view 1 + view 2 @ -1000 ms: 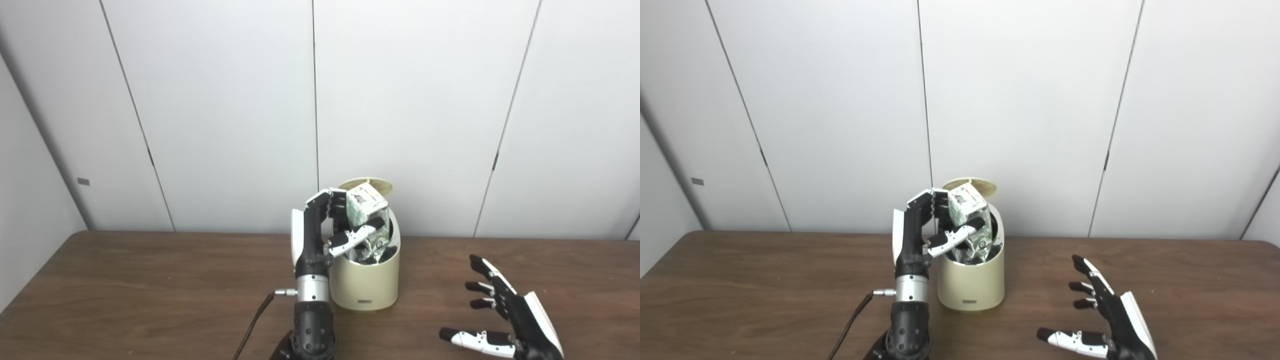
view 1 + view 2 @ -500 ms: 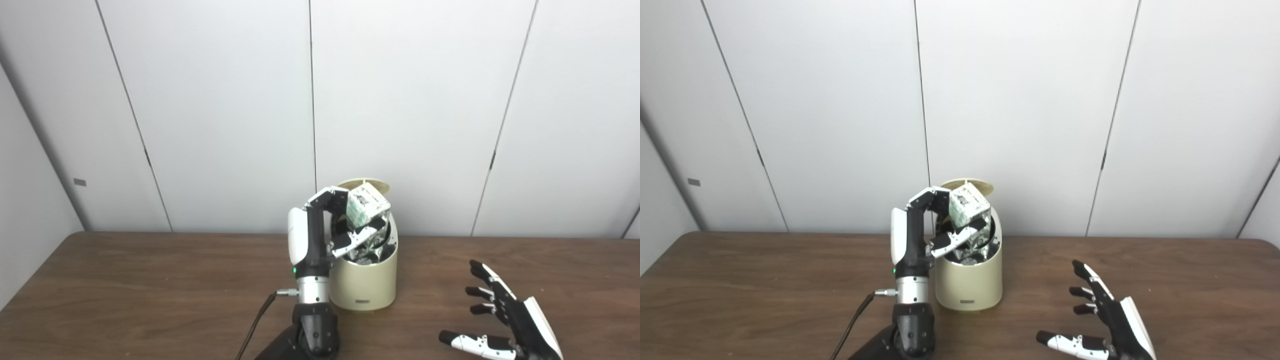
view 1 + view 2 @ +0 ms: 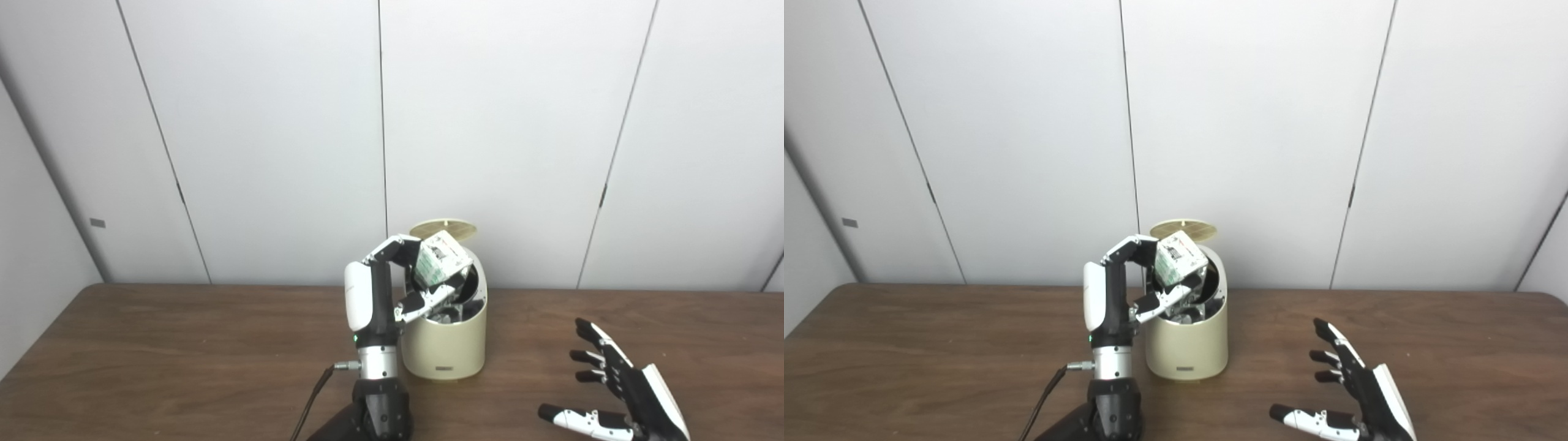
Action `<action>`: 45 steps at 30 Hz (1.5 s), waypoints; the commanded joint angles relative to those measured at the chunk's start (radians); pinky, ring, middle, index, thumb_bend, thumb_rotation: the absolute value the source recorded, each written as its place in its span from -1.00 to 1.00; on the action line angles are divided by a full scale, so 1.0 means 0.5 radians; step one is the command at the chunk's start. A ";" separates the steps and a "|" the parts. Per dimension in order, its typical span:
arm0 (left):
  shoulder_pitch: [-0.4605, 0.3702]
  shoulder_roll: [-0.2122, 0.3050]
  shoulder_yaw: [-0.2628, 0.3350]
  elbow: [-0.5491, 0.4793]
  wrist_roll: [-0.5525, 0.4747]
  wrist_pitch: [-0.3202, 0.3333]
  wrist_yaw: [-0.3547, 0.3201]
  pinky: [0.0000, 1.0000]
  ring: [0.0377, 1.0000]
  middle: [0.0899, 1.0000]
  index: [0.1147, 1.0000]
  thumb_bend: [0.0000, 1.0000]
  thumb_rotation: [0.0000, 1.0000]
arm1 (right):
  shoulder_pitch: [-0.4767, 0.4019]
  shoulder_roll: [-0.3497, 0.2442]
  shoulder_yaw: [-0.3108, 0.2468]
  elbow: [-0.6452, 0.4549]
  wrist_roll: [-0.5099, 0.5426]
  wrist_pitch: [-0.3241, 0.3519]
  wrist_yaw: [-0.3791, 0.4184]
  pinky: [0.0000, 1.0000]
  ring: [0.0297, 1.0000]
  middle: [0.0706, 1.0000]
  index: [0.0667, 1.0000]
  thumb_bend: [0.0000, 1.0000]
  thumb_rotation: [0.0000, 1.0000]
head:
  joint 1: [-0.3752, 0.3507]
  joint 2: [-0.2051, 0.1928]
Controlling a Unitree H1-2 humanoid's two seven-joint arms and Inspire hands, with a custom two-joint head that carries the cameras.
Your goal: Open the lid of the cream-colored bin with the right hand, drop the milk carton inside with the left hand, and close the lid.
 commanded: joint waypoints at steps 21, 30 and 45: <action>0.017 -0.016 0.183 -0.058 0.097 -0.016 -0.262 0.60 0.61 0.67 0.67 0.69 -0.71 | -0.044 -0.028 0.012 -0.058 0.019 -0.087 -0.002 0.35 0.60 0.85 0.82 0.41 -0.73 | 0.038 -0.001; 0.192 0.056 0.218 -0.447 0.089 -0.016 -0.315 0.12 0.26 0.37 0.41 0.54 -0.75 | -0.040 -0.019 0.016 -0.029 0.021 -0.125 -0.014 0.34 0.59 0.85 0.81 0.40 -0.77 | 0.047 -0.004; 0.574 0.412 0.511 -1.311 -0.368 -0.015 -1.227 -0.20 -0.05 -0.12 -0.12 0.04 -0.99 | -0.045 -0.013 0.014 -0.081 0.060 -0.060 0.016 0.33 0.60 0.88 0.82 0.37 -0.87 | 0.086 0.012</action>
